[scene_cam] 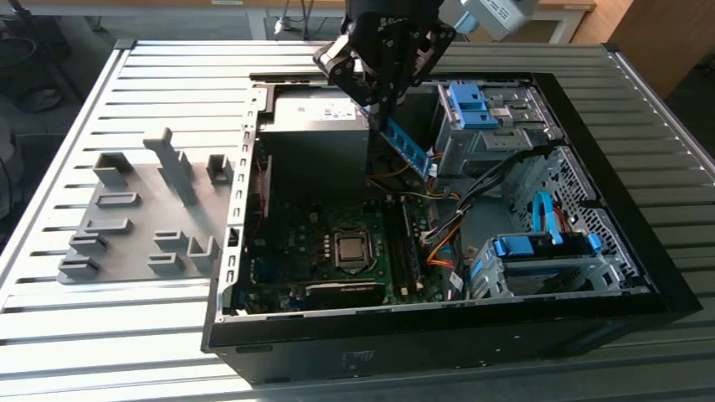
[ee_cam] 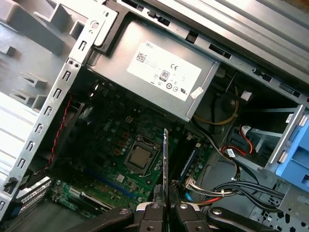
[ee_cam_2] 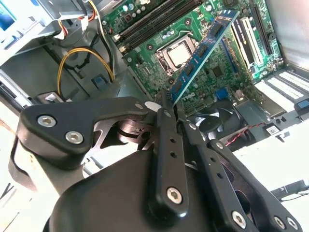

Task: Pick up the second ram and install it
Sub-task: 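Insert the second ram into the second slot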

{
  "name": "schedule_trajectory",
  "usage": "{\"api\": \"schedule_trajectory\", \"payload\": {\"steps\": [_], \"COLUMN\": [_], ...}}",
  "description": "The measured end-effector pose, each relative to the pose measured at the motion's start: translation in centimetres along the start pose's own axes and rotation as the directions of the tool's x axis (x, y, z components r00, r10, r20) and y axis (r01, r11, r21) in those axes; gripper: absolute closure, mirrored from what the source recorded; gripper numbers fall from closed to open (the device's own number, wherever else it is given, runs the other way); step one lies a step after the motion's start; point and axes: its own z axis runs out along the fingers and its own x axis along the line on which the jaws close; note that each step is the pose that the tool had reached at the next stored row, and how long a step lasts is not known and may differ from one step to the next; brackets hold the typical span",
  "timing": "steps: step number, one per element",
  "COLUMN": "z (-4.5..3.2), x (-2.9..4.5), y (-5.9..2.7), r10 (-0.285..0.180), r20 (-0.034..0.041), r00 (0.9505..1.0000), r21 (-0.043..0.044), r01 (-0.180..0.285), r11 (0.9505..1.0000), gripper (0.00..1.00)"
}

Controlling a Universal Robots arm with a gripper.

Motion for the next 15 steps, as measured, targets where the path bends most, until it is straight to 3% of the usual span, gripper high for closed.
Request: {"api": "schedule_trajectory", "payload": {"steps": [15], "z": [0.00], "x": [0.00], "y": [0.00], "r10": [0.014], "r20": [-0.0002], "r00": [0.9999], "r21": [0.0001], "r01": [-0.014], "r11": [0.9999], "gripper": [0.86]}}
